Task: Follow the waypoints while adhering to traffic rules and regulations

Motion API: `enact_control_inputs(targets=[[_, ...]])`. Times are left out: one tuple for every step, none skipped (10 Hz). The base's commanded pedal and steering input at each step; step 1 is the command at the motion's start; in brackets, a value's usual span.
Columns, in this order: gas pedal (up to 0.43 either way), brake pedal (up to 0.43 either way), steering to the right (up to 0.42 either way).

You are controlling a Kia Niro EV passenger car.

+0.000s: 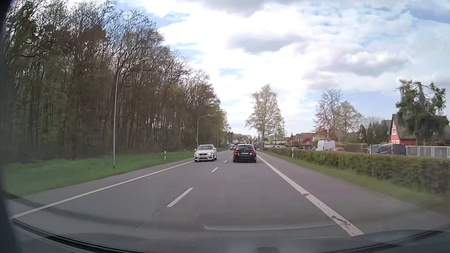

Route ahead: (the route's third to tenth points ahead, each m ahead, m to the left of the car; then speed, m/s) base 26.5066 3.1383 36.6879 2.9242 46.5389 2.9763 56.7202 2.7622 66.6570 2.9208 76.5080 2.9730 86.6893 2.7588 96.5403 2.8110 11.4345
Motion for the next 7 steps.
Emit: enact_control_inputs(targets=[[0.000,0.000,-0.001],[0.000,0.000,-0.001],[0.000,0.000,-0.001],[0.000,0.000,-0.001],[0.000,0.000,-0.001],[0.000,0.000,-0.001],[0.000,0.000,-0.001]])
